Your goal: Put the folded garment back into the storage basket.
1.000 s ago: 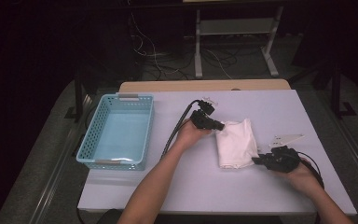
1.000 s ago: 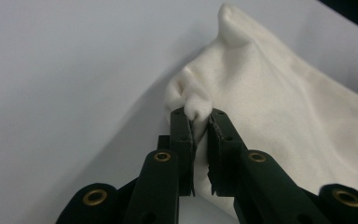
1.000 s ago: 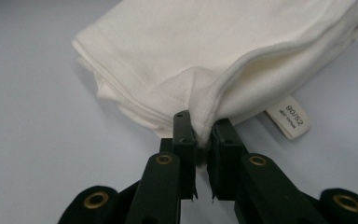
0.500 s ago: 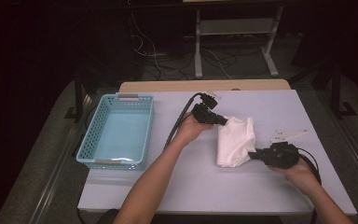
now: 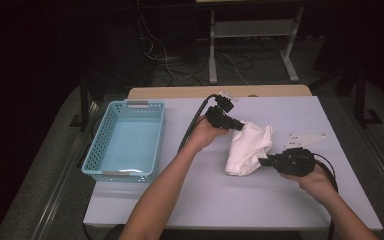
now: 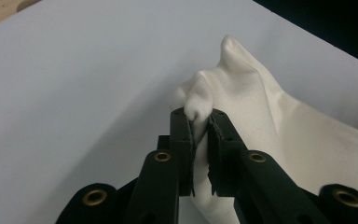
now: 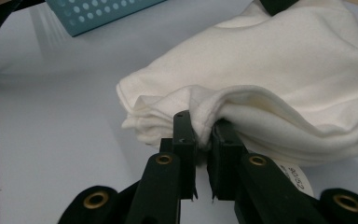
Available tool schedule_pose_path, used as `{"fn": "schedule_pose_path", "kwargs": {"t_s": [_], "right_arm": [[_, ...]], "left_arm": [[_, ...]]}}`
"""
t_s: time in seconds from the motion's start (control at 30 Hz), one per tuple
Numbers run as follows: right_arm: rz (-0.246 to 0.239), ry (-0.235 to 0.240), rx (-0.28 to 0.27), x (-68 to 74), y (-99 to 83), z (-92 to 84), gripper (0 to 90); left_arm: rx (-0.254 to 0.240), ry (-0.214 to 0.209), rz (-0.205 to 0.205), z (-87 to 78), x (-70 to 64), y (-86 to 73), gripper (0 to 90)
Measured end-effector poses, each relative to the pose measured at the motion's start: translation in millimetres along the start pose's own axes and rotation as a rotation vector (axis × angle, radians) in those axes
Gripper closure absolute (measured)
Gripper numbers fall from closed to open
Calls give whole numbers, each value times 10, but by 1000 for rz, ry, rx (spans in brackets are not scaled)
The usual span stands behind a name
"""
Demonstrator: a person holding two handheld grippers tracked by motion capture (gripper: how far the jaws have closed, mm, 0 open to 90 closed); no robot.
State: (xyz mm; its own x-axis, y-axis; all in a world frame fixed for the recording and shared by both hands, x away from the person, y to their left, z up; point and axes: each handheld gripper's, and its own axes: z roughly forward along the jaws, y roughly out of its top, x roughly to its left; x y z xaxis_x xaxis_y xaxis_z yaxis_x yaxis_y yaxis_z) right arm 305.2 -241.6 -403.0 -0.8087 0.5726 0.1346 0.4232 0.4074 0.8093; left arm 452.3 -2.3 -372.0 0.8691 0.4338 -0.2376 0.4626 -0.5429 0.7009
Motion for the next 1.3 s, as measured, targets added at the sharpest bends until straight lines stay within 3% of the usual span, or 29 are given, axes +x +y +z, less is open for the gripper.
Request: {"fn": "schedule_pose_path", "kwargs": {"t_s": [0.97,1.3], "right_arm": [[-98,37,-56,88,717,181,814],[-128,51,-63,157,990,283,814]], "left_arm": [[5,103,-35,-600,90,147,806],[-14,139,-35,-903,129,162,806]]}}
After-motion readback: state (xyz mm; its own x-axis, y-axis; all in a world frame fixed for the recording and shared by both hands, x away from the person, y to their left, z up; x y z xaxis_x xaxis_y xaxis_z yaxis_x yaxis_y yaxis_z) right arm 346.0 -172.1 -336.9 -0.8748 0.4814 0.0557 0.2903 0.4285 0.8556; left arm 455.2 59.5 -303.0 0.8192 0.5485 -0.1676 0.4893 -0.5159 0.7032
